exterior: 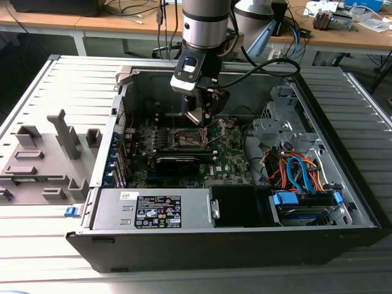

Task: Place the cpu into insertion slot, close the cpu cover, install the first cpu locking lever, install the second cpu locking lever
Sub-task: 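Close the cpu cover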

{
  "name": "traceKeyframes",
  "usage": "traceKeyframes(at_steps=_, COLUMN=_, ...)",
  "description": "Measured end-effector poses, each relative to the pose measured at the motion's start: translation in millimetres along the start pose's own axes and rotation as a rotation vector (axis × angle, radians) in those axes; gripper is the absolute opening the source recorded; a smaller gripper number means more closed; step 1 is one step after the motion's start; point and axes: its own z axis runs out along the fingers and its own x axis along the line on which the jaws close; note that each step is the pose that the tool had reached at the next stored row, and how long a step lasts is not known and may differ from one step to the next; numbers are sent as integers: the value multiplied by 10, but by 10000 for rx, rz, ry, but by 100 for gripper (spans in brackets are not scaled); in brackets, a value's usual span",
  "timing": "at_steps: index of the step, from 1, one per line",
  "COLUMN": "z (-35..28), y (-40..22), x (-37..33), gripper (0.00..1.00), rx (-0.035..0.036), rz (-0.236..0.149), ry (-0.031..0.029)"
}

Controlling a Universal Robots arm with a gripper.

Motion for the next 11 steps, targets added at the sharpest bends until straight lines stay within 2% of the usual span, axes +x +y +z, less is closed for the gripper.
traceKeyframes(at_steps=11, z=1, y=0, x=0, gripper=55, rx=1, rz=73, ry=-1)
